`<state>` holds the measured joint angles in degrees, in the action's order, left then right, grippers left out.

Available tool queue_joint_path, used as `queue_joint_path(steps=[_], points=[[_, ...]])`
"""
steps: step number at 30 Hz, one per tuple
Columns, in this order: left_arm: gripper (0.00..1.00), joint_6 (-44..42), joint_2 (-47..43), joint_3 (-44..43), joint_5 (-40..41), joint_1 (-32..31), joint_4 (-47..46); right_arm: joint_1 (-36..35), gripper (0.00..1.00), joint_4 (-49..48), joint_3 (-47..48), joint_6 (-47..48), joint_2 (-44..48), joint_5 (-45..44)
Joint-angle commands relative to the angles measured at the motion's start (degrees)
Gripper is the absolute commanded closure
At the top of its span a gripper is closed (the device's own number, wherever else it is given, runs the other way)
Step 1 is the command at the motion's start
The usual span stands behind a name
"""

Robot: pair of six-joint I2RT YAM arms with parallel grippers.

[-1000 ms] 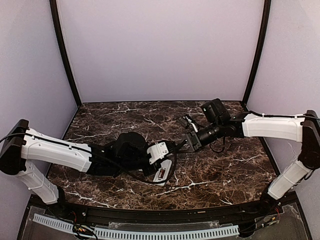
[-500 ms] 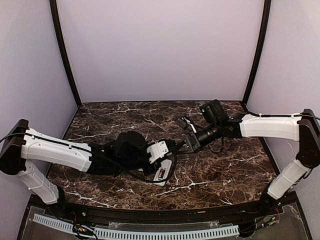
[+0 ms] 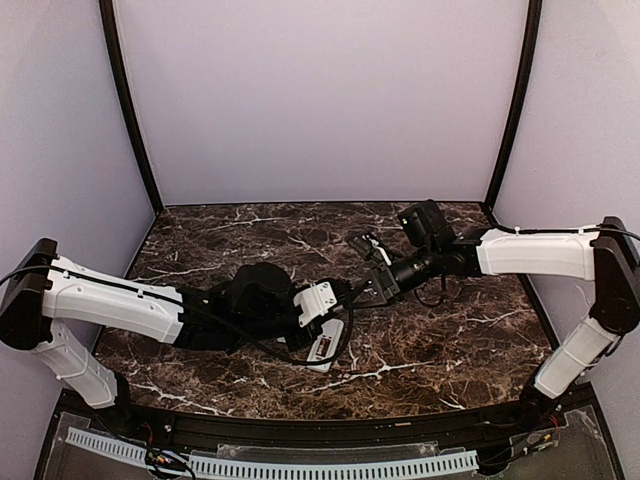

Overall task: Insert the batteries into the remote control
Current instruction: Pass from the left arm to the right, then pass from the right arm to the left

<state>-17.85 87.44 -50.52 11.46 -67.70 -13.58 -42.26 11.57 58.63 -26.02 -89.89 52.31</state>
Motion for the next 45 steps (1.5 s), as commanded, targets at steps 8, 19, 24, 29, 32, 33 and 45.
queue_joint_path(steps=[8,19,24,29,32,33,45], points=[[0.62,-1.3,2.7,-5.2,-2.9,0.2,6.3,-0.4,1.0,3.2,2.4,2.2,-1.6,-2.1],[0.82,-2.1,4.6,-8.3,-3.7,0.2,9.7,-1.4,1.0,8.7,4.7,5.4,-3.6,-4.7],[0.88,-2.0,5.6,-9.3,-2.9,0.2,10.9,-1.5,1.0,8.9,5.0,5.5,-3.6,-4.7],[0.86,-2.1,6.4,-9.6,-2.5,0.2,11.5,-1.6,1.0,9.3,5.1,5.7,-3.8,-4.6],[0.83,-2.2,6.8,-10.0,-2.6,0.3,12.1,-1.6,1.0,9.3,5.1,5.7,-3.9,-4.6],[0.83,-2.3,6.9,-10.1,-2.6,0.3,12.2,-1.7,1.0,9.3,5.1,5.7,-3.9,-4.6],[1.0,5.8,5.8,-8.8,-5.1,2.1,11.6,0.6,0.59,8.6,4.9,6.0,-2.9,-6.4]])
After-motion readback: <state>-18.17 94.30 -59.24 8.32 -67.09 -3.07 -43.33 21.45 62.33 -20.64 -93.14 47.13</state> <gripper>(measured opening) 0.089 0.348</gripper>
